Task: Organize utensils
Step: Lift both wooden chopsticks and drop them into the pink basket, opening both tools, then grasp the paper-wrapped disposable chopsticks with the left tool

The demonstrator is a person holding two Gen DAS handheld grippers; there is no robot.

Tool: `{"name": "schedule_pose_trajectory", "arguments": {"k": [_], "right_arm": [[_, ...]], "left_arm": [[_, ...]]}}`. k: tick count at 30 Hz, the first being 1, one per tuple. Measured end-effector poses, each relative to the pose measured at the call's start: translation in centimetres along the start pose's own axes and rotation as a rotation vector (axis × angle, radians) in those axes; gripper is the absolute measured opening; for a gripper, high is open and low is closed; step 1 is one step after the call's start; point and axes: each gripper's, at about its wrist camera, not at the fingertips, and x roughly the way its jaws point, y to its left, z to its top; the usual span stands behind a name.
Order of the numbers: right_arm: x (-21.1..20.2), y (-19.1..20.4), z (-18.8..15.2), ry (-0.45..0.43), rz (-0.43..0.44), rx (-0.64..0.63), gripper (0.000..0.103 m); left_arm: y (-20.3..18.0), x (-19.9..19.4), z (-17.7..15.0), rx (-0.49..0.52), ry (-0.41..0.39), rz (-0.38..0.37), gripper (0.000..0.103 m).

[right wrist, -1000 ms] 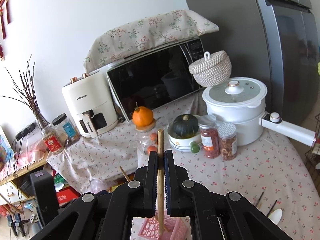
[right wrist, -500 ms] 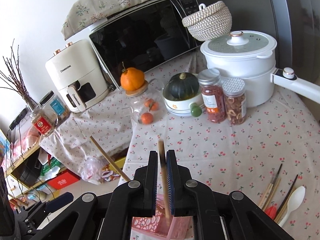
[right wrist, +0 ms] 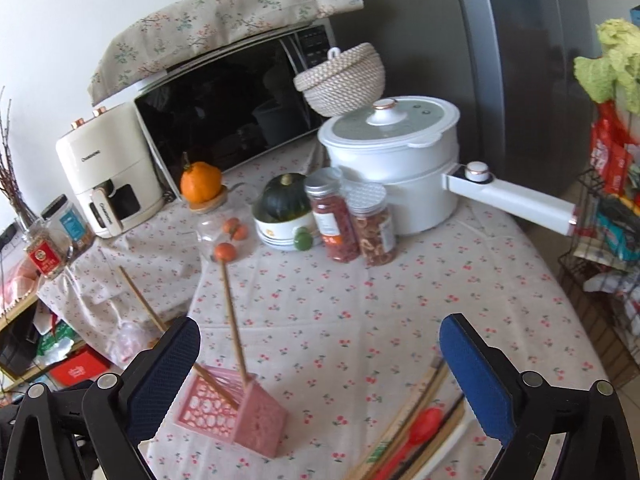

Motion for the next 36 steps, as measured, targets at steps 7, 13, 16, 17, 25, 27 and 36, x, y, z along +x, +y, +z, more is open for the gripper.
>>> {"name": "schedule_pose_trajectory", "arguments": {"k": [7,13,16,17,25,27,36], "right_arm": [[-0.1,-5.1,-2.4,0.074,-0.140,0.000,0.101],[-0.4,-8.9,-3.8,0.133,-0.184,0.053,0.101],[-0.2,-10.2,-4.0,0.165,-0.215,0.063,0.101],[0.0,-10.7,-4.0,0.182,-0.224,0.066,0.101],[0.9,-13.7,-3.8,0.261,-0.236,0.149,0.101],[1.2,-14.3,-3.9,0.280,-0.239,0.174,0.101],[2.3,-16.4,-4.3,0.336,-0.251,0.209,0.101]], "left_arm": [[-4.2,1.4,-1.2,0.097,0.040,-0.011,0.094],[-7.4,3.7,-2.0,0.129,0.113,-0.042,0.094],[-9.1,5.4,-2.1,0.150,0.171,-0.053,0.094],[-9.7,6.0,-2.2,0.162,0.187,-0.049,0.094],[-14.3,10.9,-1.2,0.257,0.254,-0.036,0.091],[-15.2,12.8,-0.7,0.273,0.281,-0.041,0.074],[-15.8,21.7,-0.2,0.234,0.437,-0.030,0.020]]}}
